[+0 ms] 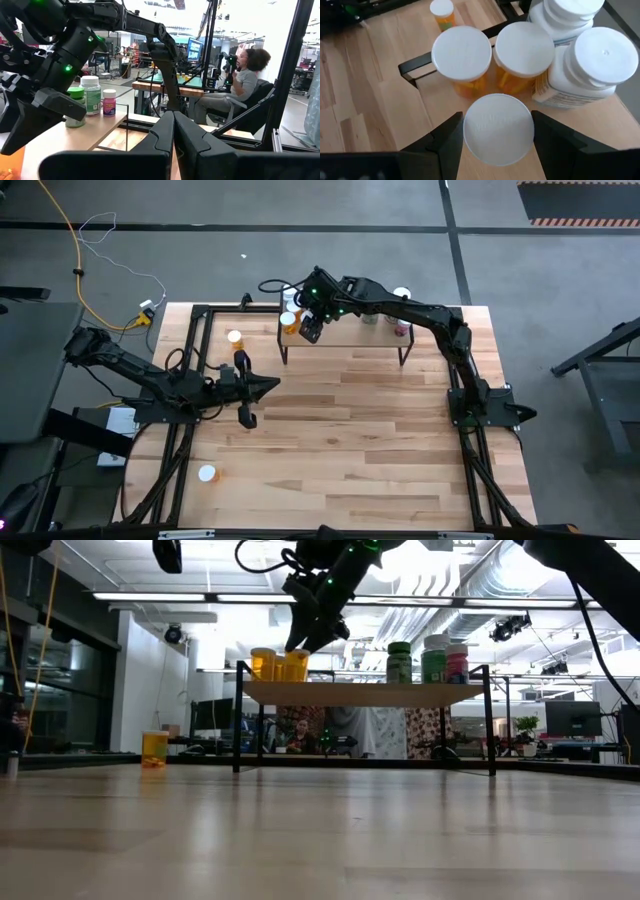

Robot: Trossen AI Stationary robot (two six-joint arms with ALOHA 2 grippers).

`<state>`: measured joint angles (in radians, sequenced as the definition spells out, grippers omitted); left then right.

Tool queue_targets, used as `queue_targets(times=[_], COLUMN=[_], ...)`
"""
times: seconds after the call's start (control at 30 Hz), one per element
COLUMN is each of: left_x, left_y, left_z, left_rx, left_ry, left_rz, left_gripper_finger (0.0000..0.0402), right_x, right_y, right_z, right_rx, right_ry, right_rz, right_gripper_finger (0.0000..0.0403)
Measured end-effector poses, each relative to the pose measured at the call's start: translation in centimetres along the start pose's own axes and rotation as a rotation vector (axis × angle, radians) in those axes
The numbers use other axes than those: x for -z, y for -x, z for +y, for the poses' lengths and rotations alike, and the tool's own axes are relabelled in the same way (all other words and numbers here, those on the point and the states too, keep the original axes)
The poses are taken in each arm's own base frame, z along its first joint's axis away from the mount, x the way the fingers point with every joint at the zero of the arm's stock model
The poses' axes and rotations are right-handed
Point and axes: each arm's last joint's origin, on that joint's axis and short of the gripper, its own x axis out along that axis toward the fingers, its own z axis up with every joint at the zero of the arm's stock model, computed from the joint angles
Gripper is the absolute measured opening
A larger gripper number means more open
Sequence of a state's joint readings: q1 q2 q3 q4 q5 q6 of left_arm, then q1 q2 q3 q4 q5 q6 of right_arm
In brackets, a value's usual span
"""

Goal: Pick and place medicine bottles onto shelf by color
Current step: Put the orange pill bottle on the shelf

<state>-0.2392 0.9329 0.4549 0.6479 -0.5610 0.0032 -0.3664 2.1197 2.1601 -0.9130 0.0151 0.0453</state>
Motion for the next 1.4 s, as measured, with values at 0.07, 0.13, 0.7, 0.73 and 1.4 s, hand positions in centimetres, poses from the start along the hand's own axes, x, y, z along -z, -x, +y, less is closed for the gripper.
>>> queue_targets(times=[0.07,0.13,0.7,0.73,1.4], left_x=[0.0,0.0,0.0,0.0,0.1], left_y=[0.0,0.0,0.0,0.0,0.1], left_z=[0.0,0.0,0.0,0.0,-0.2], left_rx=[0.000,0.000,0.000,0.000,0.010], left_ry=[0.000,0.000,0.000,0.000,-0.034], left_rz=[0.000,0.000,0.000,0.000,0.014], left_gripper_finger=[0.0000,0.0000,0.0000,0.0000,0.0000], right_x=[0.0,0.0,-0.1,-0.1,3.1], right_y=[0.0,0.0,0.0,0.0,4.4], right_z=[0.0,0.0,0.0,0.0,0.7], right_rx=[0.000,0.000,-0.001,0.000,0.022], right_ry=[0.001,0.001,0.002,0.008,0.134], right_rz=[-0.001,-0.003,-0.007,-0.009,0.162], right_gripper_finger=[0.0198,0.0198,0.0259,0.0268,0.0296])
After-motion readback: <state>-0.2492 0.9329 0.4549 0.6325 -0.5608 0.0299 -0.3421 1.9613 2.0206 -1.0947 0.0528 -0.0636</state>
